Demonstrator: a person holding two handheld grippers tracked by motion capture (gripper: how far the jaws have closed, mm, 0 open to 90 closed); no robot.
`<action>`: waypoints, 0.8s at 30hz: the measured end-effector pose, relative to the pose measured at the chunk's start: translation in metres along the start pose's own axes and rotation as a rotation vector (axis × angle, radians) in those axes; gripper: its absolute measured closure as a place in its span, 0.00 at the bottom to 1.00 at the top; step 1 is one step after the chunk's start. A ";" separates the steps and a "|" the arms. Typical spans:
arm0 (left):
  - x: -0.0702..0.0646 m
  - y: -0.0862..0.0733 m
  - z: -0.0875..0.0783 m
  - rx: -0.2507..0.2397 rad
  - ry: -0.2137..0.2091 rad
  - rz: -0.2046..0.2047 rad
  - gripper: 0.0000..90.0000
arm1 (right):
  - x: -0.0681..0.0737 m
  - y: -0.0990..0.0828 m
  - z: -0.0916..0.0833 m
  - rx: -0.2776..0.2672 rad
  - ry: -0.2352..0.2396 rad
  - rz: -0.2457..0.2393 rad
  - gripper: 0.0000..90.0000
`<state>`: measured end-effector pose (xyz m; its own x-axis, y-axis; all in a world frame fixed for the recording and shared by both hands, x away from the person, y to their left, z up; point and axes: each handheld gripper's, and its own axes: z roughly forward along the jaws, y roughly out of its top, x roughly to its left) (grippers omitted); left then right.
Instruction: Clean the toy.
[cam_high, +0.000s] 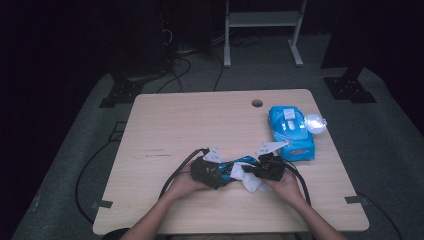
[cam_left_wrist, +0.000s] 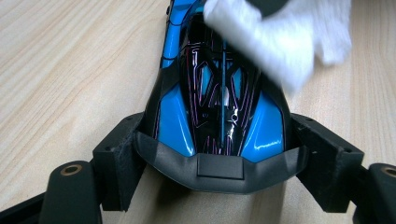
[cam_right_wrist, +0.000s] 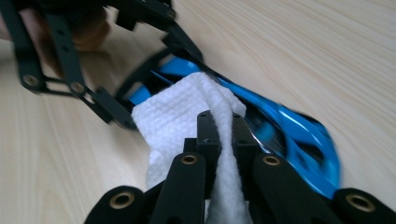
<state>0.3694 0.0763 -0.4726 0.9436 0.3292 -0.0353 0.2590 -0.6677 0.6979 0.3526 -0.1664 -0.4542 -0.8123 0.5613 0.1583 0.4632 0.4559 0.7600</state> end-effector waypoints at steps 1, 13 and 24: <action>0.000 0.000 0.000 0.000 0.001 0.001 0.27 | 0.003 0.003 0.003 -0.003 0.010 -0.008 0.95; 0.002 -0.001 0.000 -0.003 -0.009 -0.007 0.27 | 0.028 0.032 0.045 0.004 0.119 -0.042 0.95; 0.001 0.000 0.000 -0.002 0.003 0.008 0.27 | 0.002 0.026 0.028 -0.012 0.036 -0.005 0.95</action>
<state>0.3700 0.0764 -0.4728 0.9450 0.3259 -0.0282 0.2516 -0.6689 0.6995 0.3734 -0.1342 -0.4523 -0.8271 0.5336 0.1767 0.4548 0.4505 0.7683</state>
